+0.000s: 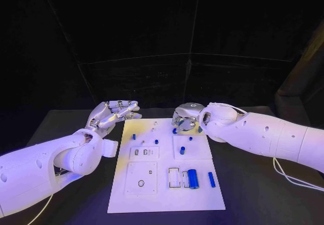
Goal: Assemble the parts on the task board
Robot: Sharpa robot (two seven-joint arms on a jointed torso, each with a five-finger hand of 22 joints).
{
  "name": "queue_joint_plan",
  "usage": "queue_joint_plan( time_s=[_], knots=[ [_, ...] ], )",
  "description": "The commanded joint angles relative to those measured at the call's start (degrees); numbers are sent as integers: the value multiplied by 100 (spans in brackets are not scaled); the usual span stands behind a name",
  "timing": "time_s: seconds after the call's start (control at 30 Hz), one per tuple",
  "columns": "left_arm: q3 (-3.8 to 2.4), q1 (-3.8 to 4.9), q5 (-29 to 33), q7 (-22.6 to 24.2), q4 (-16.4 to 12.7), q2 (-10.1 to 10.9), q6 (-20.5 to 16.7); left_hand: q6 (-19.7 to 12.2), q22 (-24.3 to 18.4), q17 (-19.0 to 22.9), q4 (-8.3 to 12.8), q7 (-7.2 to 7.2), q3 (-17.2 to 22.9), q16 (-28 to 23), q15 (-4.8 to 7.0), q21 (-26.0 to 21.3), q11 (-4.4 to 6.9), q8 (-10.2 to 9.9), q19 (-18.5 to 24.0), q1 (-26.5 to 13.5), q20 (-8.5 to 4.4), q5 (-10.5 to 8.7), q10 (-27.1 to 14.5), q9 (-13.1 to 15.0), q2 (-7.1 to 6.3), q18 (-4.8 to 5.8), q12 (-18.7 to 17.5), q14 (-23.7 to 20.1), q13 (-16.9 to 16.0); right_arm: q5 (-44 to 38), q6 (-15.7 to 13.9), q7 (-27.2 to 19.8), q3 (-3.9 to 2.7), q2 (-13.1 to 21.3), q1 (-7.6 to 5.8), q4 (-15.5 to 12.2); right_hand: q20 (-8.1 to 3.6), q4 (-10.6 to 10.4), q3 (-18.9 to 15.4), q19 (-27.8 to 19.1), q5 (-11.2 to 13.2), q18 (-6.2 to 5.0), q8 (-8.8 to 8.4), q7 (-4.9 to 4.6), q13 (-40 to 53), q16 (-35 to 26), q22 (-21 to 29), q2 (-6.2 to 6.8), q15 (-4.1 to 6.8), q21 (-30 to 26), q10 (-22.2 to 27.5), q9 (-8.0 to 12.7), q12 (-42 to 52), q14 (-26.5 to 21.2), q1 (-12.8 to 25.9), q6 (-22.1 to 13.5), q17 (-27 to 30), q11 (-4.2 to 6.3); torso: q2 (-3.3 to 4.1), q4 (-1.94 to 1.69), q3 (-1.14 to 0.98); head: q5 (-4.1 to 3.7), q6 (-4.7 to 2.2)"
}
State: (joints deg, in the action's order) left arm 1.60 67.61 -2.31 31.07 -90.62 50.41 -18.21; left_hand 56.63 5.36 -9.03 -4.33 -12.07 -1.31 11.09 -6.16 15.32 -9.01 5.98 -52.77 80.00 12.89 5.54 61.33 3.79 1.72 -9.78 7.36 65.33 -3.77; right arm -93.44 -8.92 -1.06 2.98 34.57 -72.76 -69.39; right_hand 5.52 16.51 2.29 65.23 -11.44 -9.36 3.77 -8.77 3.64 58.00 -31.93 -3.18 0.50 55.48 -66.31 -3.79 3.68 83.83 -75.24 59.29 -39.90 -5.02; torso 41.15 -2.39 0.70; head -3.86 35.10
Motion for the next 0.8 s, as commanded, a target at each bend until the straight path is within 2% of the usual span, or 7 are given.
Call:
queue_joint_plan(
  time_s=[0.03, 0.23, 0.43, 0.8],
  knots=[
    [-6, 13, -44, 1, 11, -7, 97, 23, -6, -5, 30, 3, -8, -17, -22, -31, 5, -22, -33, -55, 11, -21, 34, -8, 3, -79, -40, -16, 5, -224, 285, 34, -6, -30, -16, 16, 27, 2, 72, 19, 2, -33, -12, 1, -3, 209, -214, 14, -44, 188, 61, 4, -11, 113, 28, -37, -227, -14, 41, -8, -9, -12, -3],
    [-6, 13, -44, -6, 5, 7, 104, 24, -7, -6, 31, 2, -10, -20, -22, -32, 4, -24, -34, -57, 11, -21, 34, -8, 2, -79, -42, -16, 5, -230, 365, 3, -4, -61, -15, 51, 54, 1, 221, 138, 1, 39, -12, -22, -6, 693, -774, 27, -65, 646, 77, 3, -10, 136, 49, -42, -774, -36, 70, -11, -6, -11, -4],
    [-6, 13, -44, -19, 10, 13, 110, 24, -10, -7, 35, -2, -13, -29, -24, -36, 1, -29, -35, -60, 13, -21, 33, -8, 0, -79, -49, -17, 5, -231, 342, -47, -4, -91, -14, 88, 74, 4, 438, 238, 11, 91, -12, -53, -12, 1066, -1165, -48, -84, 958, 75, 4, -13, 172, 35, -22, -1226, -55, 86, -27, -4, -22, -3],
    [-7, 17, -44, -51, -13, 36, 135, 21, -20, -12, 47, -16, -22, -50, -29, -47, -7, -43, -39, -67, 16, -20, 28, -9, -7, -79, -67, -17, 6, -231, 492, -72, -3, -157, -13, 165, 90, -1, 922, 222, 94, 114, -1, -42, -13, 1325, -1434, -125, -89, 1223, 26, -1, -10, 140, 84, 62, -1471, -46, 129, -35, -14, -34, -2]
  ],
)
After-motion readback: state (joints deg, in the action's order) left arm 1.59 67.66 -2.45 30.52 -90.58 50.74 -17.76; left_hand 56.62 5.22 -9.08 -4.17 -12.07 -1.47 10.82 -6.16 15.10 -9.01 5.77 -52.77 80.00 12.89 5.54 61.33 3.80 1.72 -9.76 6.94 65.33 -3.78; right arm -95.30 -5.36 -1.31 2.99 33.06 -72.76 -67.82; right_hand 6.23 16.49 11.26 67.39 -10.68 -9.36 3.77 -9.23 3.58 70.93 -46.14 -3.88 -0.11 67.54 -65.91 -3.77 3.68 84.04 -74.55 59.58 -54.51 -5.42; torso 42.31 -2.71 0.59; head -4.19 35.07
